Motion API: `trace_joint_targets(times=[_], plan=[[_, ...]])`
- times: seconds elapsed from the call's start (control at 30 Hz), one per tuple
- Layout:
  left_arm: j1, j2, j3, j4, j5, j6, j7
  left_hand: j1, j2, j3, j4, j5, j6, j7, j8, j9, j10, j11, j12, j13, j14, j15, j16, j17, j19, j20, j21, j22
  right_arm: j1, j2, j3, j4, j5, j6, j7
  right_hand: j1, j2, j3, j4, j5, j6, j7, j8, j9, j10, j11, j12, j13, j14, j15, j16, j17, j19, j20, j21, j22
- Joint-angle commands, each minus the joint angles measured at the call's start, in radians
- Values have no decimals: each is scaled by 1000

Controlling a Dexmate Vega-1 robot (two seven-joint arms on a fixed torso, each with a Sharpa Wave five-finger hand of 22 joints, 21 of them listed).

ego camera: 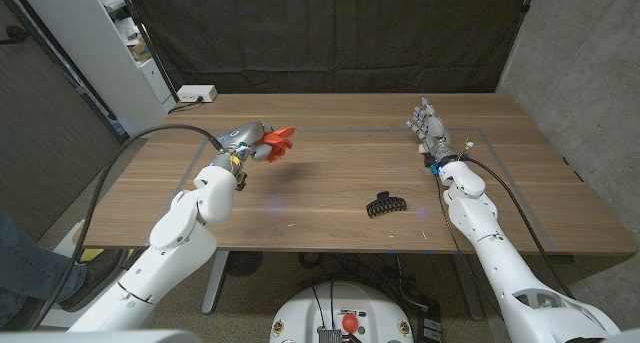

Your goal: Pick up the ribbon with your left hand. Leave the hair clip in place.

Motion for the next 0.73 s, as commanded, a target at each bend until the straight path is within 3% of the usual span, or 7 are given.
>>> trace_joint_targets(times=[0.03,0.73], plan=[[-15,12,-23,-32,14,-5,-23,-12,-1,5,5,6,11,3,9,3,7,3,0,6,12,-39,-3,3,-6,3,8,-1,11,4,-2,19,0,7,-1,3,13,-1,-5,5,10,4,-2,2,8,3,1,6,7,1,6,3,15,1,-1,5],[-26,2,-28,-41,27,-4,-46,-20,-1,12,1,8,14,3,9,5,13,3,-5,24,23,-43,-11,11,-13,4,28,-4,34,8,-7,57,-2,9,13,4,15,-2,-7,5,14,4,-1,2,13,2,2,6,13,3,7,3,25,1,-6,5]])
